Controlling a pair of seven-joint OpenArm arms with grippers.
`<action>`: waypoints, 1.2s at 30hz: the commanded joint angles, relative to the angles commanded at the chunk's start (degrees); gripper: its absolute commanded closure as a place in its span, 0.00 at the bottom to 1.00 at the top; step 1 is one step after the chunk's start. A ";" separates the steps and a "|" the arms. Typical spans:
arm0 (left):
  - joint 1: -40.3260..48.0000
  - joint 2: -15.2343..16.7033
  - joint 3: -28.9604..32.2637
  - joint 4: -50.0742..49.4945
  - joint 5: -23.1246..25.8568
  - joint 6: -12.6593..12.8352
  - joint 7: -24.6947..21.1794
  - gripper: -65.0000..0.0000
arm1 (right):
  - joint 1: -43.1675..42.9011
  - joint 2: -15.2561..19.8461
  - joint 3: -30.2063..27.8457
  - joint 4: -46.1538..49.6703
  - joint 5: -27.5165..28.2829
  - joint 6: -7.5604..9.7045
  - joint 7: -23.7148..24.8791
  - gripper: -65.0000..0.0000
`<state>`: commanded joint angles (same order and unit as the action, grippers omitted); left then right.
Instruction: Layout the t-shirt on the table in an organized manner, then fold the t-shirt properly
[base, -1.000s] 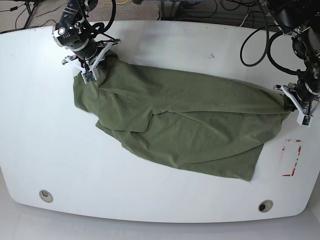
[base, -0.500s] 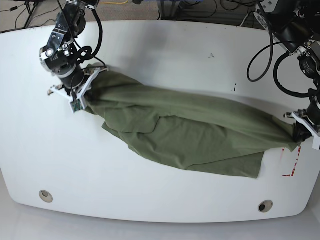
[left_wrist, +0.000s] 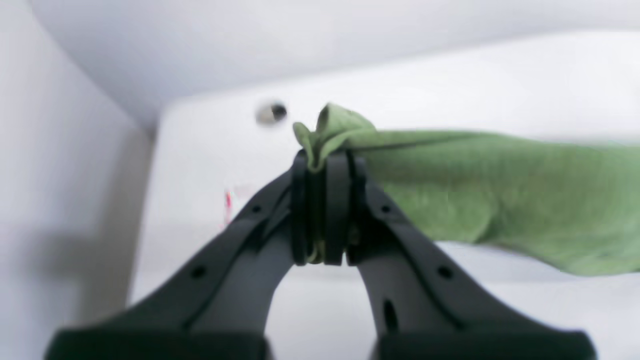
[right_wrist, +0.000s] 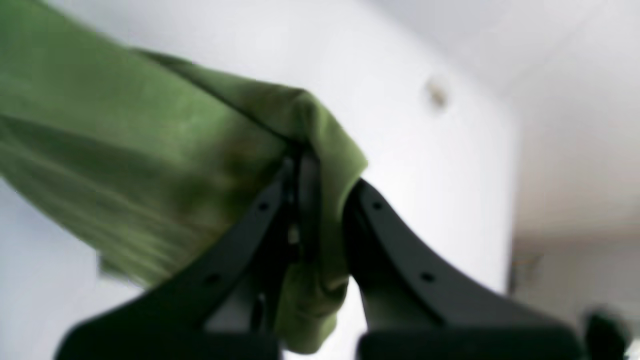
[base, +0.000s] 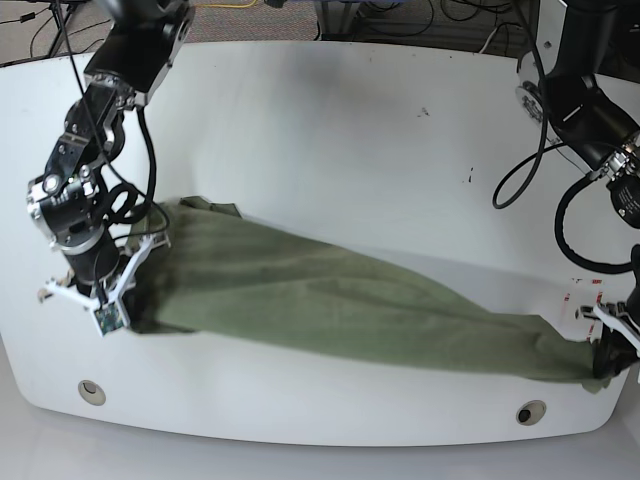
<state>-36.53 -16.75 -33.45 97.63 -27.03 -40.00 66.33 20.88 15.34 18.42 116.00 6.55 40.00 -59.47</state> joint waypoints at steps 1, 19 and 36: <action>-1.58 0.00 0.35 0.00 0.00 0.00 0.35 1.00 | 1.67 0.53 -0.70 0.00 -0.09 0.00 0.00 1.00; -26.37 -1.85 4.04 -11.34 0.09 0.00 0.35 1.00 | 31.12 7.74 -13.10 -4.31 -0.26 0.00 -4.04 1.00; -33.93 -3.34 5.19 -19.34 -0.18 0.00 -1.85 1.00 | 47.21 10.02 -17.05 -15.91 -0.35 0.00 -3.87 1.00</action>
<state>-70.46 -20.09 -28.26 78.29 -27.21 -40.00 64.48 68.09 25.36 1.36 100.09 6.20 40.00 -63.34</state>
